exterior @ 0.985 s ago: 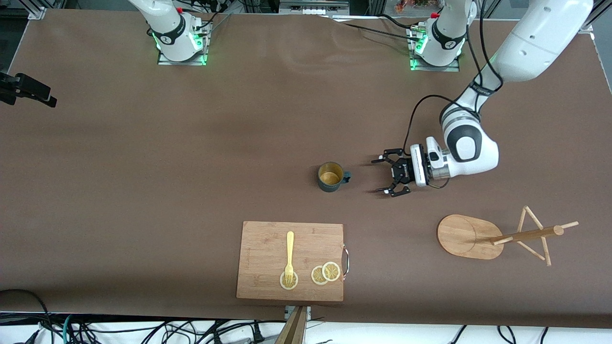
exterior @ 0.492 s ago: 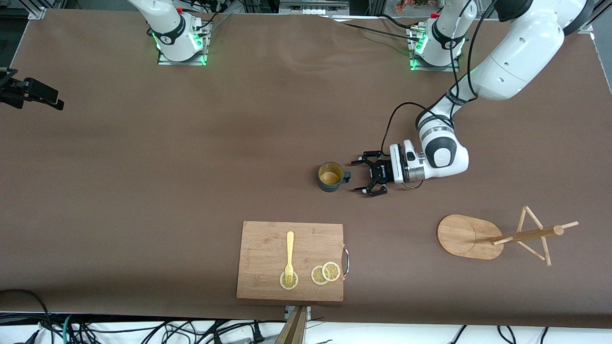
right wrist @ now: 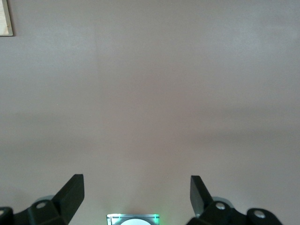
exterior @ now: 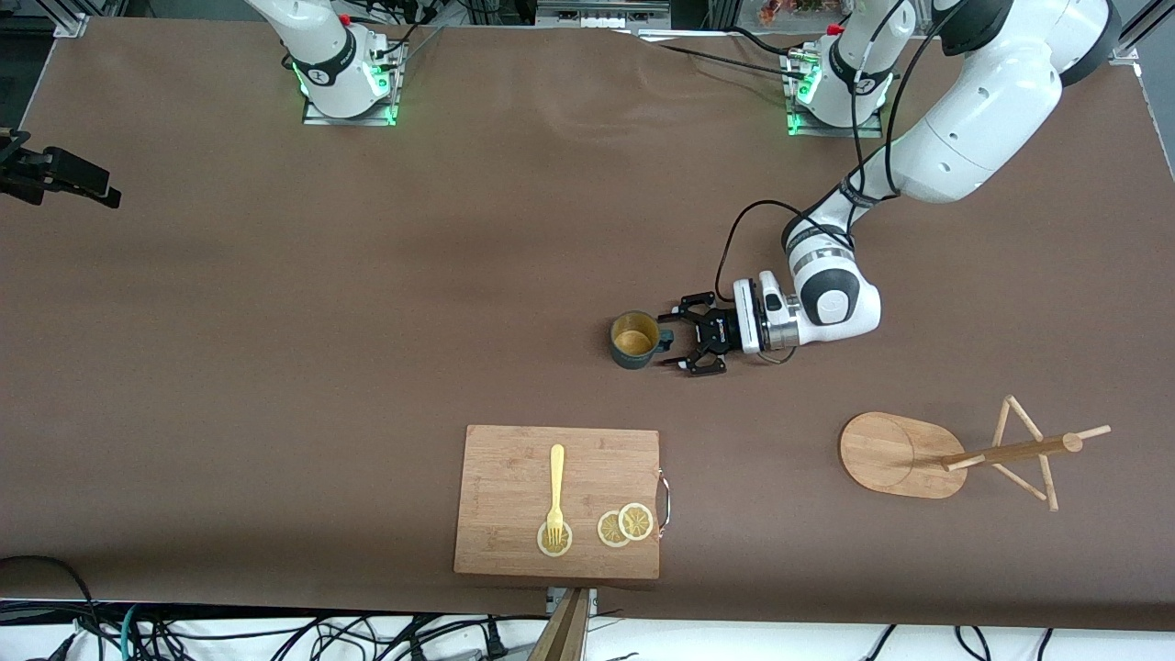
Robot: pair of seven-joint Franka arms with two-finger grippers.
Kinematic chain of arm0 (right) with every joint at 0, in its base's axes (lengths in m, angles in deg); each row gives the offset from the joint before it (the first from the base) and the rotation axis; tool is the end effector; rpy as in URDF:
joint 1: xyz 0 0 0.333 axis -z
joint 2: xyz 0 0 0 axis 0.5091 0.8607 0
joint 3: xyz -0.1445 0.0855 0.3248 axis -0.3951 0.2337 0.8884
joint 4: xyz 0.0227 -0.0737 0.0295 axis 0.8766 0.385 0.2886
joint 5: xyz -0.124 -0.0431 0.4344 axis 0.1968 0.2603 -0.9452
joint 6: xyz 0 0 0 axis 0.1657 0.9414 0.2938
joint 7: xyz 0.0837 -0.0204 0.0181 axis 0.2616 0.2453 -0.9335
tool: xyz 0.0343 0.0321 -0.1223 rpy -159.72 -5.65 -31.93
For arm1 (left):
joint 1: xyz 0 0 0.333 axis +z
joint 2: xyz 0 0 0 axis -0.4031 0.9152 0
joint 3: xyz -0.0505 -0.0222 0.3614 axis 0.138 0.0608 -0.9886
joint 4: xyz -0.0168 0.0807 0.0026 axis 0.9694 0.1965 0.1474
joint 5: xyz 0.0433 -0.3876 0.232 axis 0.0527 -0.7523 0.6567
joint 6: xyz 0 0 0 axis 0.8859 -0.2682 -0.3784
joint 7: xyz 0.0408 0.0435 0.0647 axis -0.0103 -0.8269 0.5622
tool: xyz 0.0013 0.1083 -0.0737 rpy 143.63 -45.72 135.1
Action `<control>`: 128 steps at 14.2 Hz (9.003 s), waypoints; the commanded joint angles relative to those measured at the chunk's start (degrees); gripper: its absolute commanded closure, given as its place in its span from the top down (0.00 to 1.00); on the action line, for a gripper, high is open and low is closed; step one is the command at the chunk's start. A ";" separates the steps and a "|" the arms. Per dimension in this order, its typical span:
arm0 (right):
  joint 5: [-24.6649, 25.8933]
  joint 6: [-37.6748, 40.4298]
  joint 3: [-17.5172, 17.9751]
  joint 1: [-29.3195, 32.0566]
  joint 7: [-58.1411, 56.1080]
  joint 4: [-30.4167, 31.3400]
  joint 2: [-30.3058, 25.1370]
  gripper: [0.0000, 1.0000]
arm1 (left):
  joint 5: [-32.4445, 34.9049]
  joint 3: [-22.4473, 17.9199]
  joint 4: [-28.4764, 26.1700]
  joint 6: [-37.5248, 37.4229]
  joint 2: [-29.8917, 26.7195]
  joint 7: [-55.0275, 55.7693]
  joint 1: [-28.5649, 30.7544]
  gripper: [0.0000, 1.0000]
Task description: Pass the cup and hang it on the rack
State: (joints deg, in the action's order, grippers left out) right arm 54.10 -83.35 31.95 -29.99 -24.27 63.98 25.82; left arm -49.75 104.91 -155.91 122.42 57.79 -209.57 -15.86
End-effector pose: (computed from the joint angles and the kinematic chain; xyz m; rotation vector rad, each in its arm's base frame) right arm 0.5910 -0.0808 0.6156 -3.1281 0.0653 0.1722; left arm 0.6083 -0.2642 0.0550 1.5477 -1.2858 1.0916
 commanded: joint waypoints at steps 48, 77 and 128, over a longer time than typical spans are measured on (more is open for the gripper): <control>2.56 -6.03 -3.73 -1.41 -1.57 -1.69 6.70 1.00 | 17.38 -0.81 8.00 -37.40 -10.28 115.29 46.32 0.00; -0.78 6.10 -0.21 -1.76 2.04 -13.82 6.87 1.00 | 17.92 -0.90 18.92 -38.27 3.44 124.53 45.79 0.00; -0.78 0.57 0.23 -2.29 2.65 -3.27 0.10 1.00 | 89.72 -3.61 43.38 -58.51 -35.99 157.39 13.13 1.00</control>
State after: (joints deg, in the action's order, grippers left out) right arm 53.89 -83.15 32.29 -32.23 -22.24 59.86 27.05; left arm 38.14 103.11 -107.52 61.22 26.41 -53.40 1.39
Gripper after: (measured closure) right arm 0.000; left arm 0.000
